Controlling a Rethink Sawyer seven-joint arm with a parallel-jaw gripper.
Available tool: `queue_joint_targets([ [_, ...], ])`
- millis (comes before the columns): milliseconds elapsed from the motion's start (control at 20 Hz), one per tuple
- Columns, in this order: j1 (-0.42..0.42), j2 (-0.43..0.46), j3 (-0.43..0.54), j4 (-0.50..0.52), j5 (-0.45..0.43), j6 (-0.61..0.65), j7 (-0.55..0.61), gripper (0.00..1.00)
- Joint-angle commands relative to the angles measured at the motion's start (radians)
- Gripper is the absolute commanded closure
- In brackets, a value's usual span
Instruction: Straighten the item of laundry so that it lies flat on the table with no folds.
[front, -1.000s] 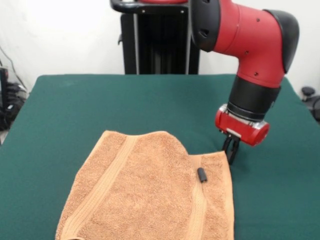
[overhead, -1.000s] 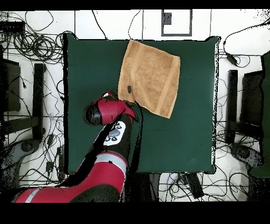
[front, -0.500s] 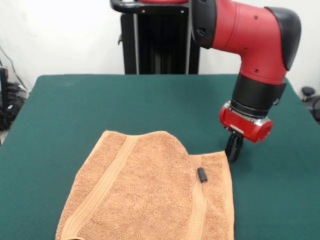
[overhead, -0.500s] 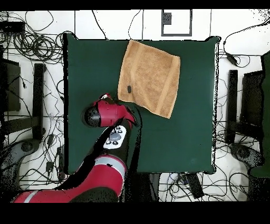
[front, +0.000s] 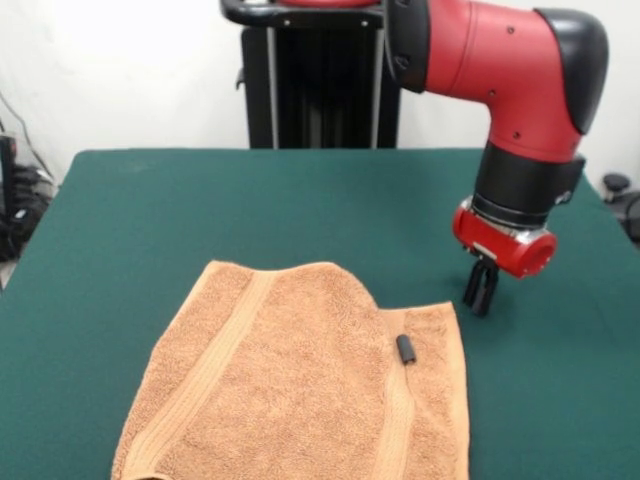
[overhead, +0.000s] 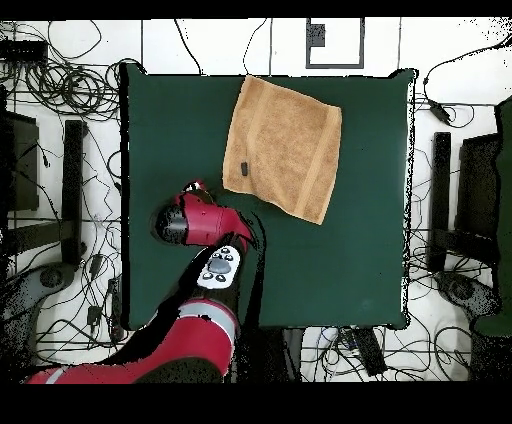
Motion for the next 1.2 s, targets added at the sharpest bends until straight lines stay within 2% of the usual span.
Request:
queue_joint_targets([
  [50,0.059,0.047,0.119,0.109,0.091,0.135,0.196,1.0],
  [350,0.129,0.079,-0.086,-0.032,0.075,0.19,0.164,1.0],
  [450,0.111,0.081,-0.142,-0.101,0.047,0.227,0.118,1.0],
  [550,0.056,0.08,-0.159,-0.188,0.015,0.282,0.047,1.0],
  [850,-0.137,0.107,-0.042,-0.411,-0.05,0.406,-0.124,1.0],
  [1200,-0.253,0.23,0.016,-0.721,-0.119,0.553,-0.202,1.0],
])
